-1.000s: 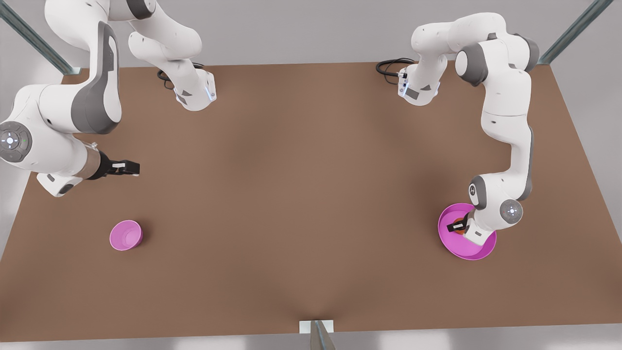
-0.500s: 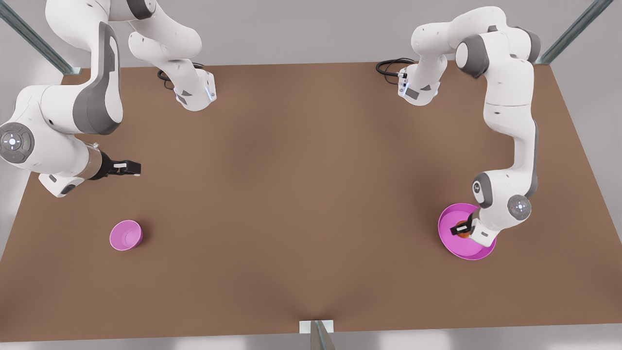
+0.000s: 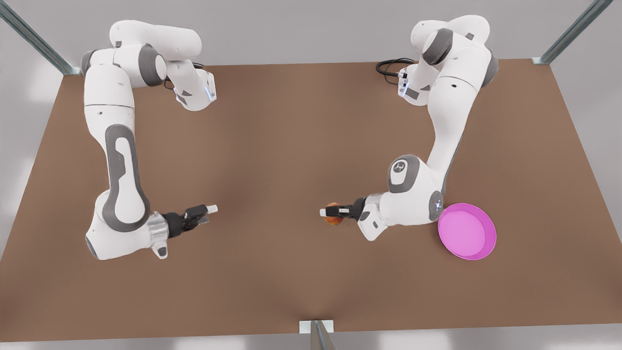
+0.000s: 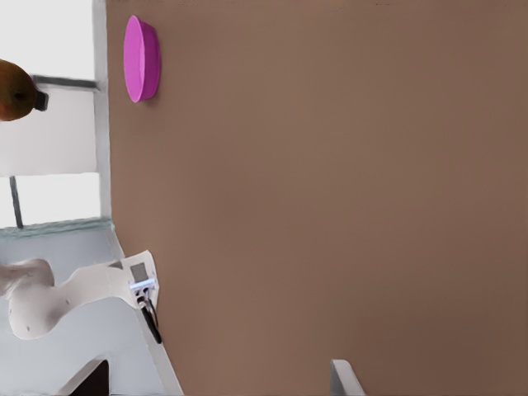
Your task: Use the left arm to pick up the apple from the plate, transfer it to the gripper of the right arm, and then use the right arm to place it into the bowl
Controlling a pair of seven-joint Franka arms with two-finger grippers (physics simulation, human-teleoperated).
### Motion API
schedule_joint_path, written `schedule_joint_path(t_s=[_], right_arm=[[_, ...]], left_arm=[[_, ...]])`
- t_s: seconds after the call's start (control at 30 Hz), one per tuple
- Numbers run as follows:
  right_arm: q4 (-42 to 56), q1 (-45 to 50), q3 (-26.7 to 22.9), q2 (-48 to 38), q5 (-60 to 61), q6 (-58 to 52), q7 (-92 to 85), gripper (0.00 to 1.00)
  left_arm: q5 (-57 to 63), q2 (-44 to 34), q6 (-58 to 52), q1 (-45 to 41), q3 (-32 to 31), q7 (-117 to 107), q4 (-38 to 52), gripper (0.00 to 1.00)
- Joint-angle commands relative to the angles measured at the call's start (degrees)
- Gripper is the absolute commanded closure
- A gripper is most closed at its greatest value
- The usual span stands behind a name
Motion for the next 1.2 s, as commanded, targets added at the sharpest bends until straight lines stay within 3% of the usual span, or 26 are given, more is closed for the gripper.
schedule_joint_path(t_s=[0.0,0.13,0.2,0.27,0.43,0.73,1.17], right_arm=[[-0.37,0.67,0.81,0.90,11.92,4.79,-70.69,0.00],[-0.55,1.73,4.42,2.92,18.08,15.78,-81.76,0.00],[-0.64,2.17,4.68,4.23,22.29,15.96,-84.40,0.00],[0.59,1.29,9.34,7.14,24.85,15.52,-88.79,0.00],[0.07,1.29,12.94,7.22,29.85,17.54,-102.59,0.00],[-2.48,1.29,18.92,6.96,35.22,21.49,-102.51,0.00],[-12.15,1.46,20.59,1.78,39.79,26.24,-104.27,0.00]], left_arm=[[-10.98,1.69,-1.25,-0.03,-2.05,3.50,0.56,0.34],[-19.87,4.07,-0.73,-0.03,-3.02,14.58,0.48,0.34],[-20.57,4.51,-0.02,-0.12,-3.37,19.76,0.48,0.34],[-22.06,4.95,-0.02,-0.03,-3.37,27.15,0.39,0.34],[-22.77,5.39,0.86,-0.03,-3.37,33.57,0.39,0.34],[-22.77,6.44,1.65,-0.03,-3.37,36.56,0.39,0.34],[-23.91,6.97,4.99,-0.56,-3.81,37.00,0.56,0.34]])
